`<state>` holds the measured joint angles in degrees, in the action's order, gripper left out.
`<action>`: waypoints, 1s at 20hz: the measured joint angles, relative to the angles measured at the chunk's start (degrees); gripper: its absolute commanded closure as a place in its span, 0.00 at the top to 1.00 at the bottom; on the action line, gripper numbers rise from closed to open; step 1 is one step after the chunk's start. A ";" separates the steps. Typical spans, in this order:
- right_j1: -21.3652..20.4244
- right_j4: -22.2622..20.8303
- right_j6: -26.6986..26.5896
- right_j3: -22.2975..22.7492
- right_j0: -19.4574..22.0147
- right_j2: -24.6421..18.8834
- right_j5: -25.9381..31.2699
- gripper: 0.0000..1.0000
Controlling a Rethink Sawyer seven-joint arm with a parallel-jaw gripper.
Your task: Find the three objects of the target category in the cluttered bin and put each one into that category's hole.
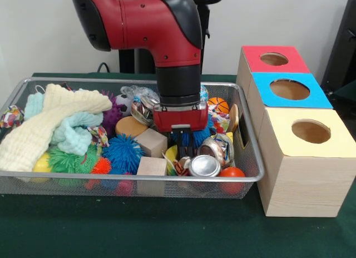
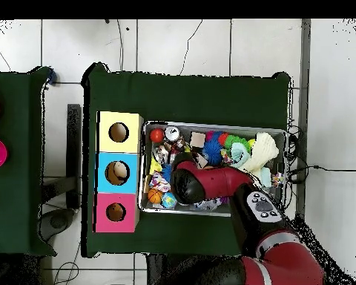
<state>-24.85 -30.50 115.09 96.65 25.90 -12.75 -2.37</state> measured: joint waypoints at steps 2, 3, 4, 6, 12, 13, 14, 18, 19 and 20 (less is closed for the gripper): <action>-1.96 0.51 0.00 1.13 -0.24 0.01 0.65 0.00; -2.78 0.76 0.00 1.49 -0.35 0.00 1.06 0.00; -2.95 0.83 0.00 1.56 -0.38 0.00 1.15 0.00; -5.39 1.82 0.00 2.24 -0.69 -0.01 2.68 0.00; -9.91 3.70 0.00 3.41 -1.07 -0.01 5.31 0.00; -10.47 3.89 0.00 3.55 -1.13 0.01 5.43 0.00; -10.84 4.05 0.00 3.66 -1.18 0.00 5.44 0.00; -12.13 4.97 0.00 4.23 -1.53 -0.01 5.44 0.00; -12.38 5.16 0.00 4.46 -1.63 0.01 5.45 0.00; -12.57 5.30 0.00 4.69 -1.71 0.00 5.45 0.00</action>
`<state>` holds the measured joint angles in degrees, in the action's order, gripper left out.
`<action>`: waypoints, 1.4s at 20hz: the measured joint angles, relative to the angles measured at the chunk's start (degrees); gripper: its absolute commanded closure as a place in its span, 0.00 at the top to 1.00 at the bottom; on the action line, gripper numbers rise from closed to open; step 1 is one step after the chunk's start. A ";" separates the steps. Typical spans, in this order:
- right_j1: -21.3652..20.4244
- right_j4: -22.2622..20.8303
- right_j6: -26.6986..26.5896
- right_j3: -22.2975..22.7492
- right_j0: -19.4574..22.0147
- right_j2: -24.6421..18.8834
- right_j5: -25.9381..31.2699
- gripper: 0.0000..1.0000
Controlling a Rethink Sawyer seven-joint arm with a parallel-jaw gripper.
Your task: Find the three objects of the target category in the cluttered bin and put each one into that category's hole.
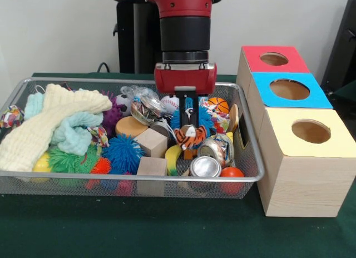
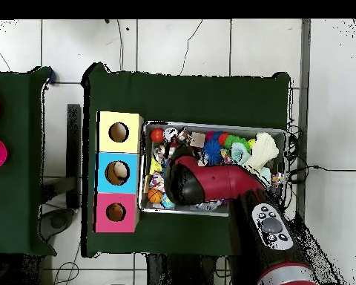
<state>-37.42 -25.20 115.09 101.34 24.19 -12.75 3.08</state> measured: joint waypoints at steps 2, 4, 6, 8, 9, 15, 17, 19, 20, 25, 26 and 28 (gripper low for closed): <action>-0.50 0.32 0.00 0.77 -0.32 0.07 0.00 0.00; -1.05 0.56 0.00 1.82 -0.74 0.19 0.00 0.00; -1.74 0.86 0.00 3.06 -1.17 0.36 -0.01 0.00; -2.49 1.20 0.00 4.41 -1.63 0.56 0.00 0.00; -3.05 1.46 0.00 5.32 -1.92 0.72 -0.01 0.00; -6.95 3.17 0.00 11.64 -3.07 1.55 -0.02 0.00; -8.35 3.74 0.00 13.61 -3.34 1.93 -0.01 0.00; -9.80 4.49 0.00 15.57 -3.48 2.19 -0.02 0.00; -10.82 5.08 0.00 16.89 -3.48 2.33 -0.02 0.00; -14.24 6.99 0.00 20.98 -3.47 2.52 -0.03 0.00; -15.55 7.92 0.00 22.41 -3.48 2.51 -0.02 0.00; -16.82 8.89 0.00 23.69 -3.47 2.51 -0.02 0.00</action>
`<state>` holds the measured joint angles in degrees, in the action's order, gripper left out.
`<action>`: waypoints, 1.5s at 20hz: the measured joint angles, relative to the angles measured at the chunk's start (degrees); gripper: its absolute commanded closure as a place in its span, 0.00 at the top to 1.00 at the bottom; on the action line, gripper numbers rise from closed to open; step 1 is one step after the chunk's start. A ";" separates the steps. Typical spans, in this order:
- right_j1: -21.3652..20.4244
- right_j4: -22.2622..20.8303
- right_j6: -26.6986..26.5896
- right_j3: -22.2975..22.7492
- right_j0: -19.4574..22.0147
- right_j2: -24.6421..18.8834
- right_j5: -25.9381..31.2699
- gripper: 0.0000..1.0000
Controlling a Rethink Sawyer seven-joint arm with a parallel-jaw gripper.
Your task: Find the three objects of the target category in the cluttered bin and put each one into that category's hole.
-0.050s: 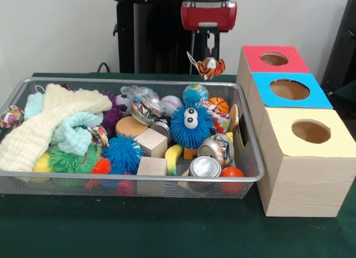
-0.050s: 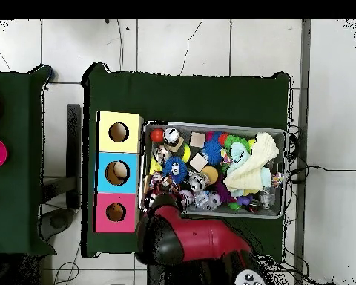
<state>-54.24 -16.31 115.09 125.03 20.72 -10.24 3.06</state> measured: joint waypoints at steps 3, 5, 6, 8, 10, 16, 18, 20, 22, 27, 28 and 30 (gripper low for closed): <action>-2.29 1.80 0.00 2.24 -0.01 0.02 0.00 0.00; -4.01 3.22 0.00 3.69 -0.25 0.04 -0.01 0.00; -4.57 3.79 0.00 4.17 -0.46 0.09 0.00 0.00; -6.05 5.58 0.00 5.29 -1.64 0.43 0.01 0.00; -6.92 6.93 0.00 5.66 -2.84 0.72 0.08 0.00; -9.27 11.62 0.00 5.89 -6.97 1.56 1.21 0.00; -9.60 12.49 0.00 5.95 -7.86 1.83 1.31 0.00; -9.90 13.77 0.00 6.11 -9.18 2.24 1.33 0.00; -10.09 15.04 0.00 6.49 -10.53 2.70 1.33 0.00; -10.14 17.14 0.00 8.12 -12.79 3.73 1.33 0.00; -10.14 17.31 0.00 8.34 -12.98 3.86 1.33 0.00; -10.14 17.64 0.00 8.75 -13.38 4.17 1.34 0.00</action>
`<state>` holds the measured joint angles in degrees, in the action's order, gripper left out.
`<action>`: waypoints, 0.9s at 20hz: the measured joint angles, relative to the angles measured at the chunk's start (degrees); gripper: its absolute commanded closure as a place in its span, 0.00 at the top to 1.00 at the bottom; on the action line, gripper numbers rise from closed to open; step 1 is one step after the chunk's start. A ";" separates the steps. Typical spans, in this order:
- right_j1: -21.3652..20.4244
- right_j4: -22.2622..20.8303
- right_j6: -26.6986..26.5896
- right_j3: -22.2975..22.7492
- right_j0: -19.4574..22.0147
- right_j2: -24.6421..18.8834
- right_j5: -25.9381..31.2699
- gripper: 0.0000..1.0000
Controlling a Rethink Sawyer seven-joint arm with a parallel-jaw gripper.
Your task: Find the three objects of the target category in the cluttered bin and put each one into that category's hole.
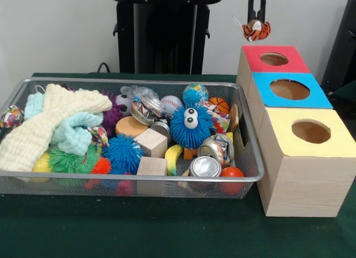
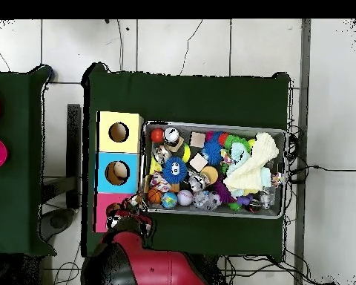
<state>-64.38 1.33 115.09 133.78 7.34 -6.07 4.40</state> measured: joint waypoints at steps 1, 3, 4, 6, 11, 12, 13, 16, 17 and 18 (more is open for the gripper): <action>0.01 0.29 0.00 0.15 -0.38 0.36 -0.01 0.00; 0.19 0.80 0.00 0.17 -1.18 1.06 -0.02 0.00; 0.32 1.01 0.00 0.17 -1.54 1.35 -0.02 0.00; 0.99 1.60 0.00 0.17 -2.77 2.26 -0.02 0.00; 3.08 2.73 0.00 0.15 -5.47 4.22 -0.37 0.00; 3.48 2.95 0.00 0.15 -5.98 4.53 -0.53 0.00; 4.19 3.34 0.00 0.15 -6.92 5.07 -0.93 0.00; 5.45 3.90 0.00 0.16 -8.38 5.82 -1.99 0.00; 6.01 4.11 0.00 0.14 -8.91 6.06 -2.58 0.00; 6.49 4.27 0.00 0.14 -9.30 6.26 -3.07 0.00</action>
<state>-57.89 5.61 115.09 133.92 -1.96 0.19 1.33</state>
